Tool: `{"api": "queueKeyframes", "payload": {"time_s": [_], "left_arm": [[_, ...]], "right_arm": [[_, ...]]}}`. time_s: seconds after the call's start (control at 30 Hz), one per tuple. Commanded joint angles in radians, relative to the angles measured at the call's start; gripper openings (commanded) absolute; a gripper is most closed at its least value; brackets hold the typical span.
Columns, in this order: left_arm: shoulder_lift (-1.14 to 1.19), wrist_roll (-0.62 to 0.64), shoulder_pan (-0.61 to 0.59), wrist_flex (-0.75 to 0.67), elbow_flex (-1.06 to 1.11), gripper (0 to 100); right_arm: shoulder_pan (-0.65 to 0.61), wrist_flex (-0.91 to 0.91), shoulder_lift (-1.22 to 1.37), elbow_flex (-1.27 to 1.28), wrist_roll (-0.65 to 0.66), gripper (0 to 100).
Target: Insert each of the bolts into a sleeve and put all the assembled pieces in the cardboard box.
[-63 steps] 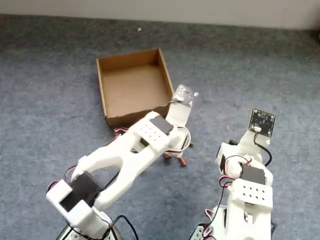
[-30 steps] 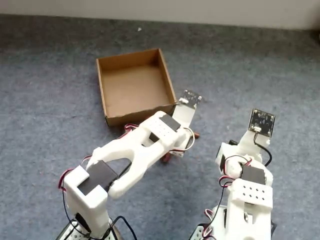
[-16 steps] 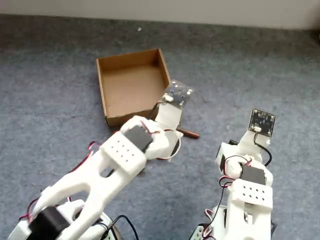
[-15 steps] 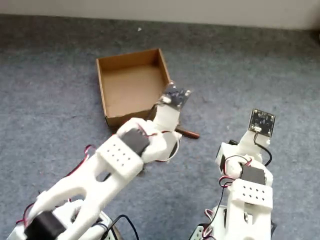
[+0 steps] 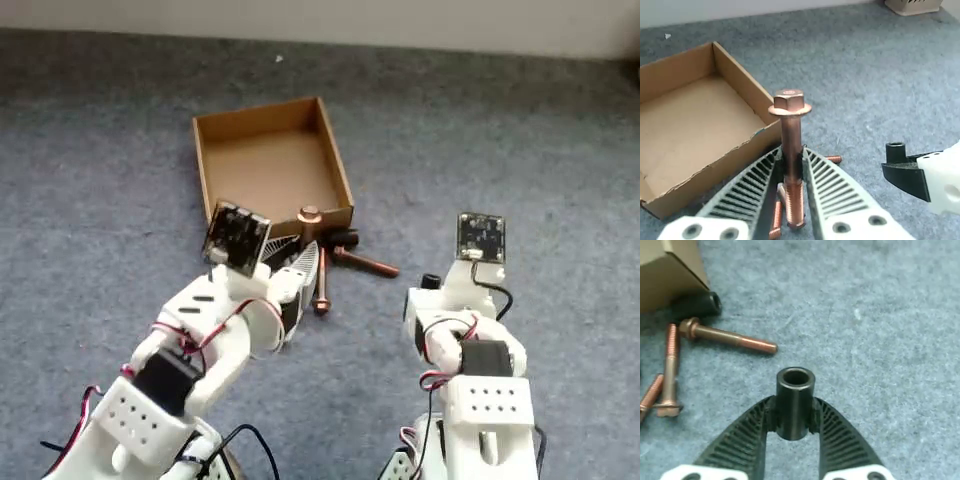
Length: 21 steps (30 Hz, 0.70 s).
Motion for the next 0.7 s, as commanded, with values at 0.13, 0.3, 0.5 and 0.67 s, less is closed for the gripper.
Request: {"api": "queueKeyframes", "payload": {"time_s": [0.13,0.3,0.5,0.67], "left_arm": [[-0.257,-0.015,-0.012,-0.032,0.056,1],[-0.352,-0.015,-0.012,-0.032,0.061,1],[-0.447,-0.015,-0.012,-0.032,0.053,1],[-0.550,-0.015,-0.012,-0.037,0.050,1]], "right_arm": [[-0.137,0.028,-0.280,-0.076,0.012,0.5],[-0.243,0.024,-0.367,-0.074,0.012,0.5],[-0.364,-0.068,-0.387,-0.074,0.012,0.5],[-0.437,-0.151,-0.387,-0.071,0.014,0.5]]}}
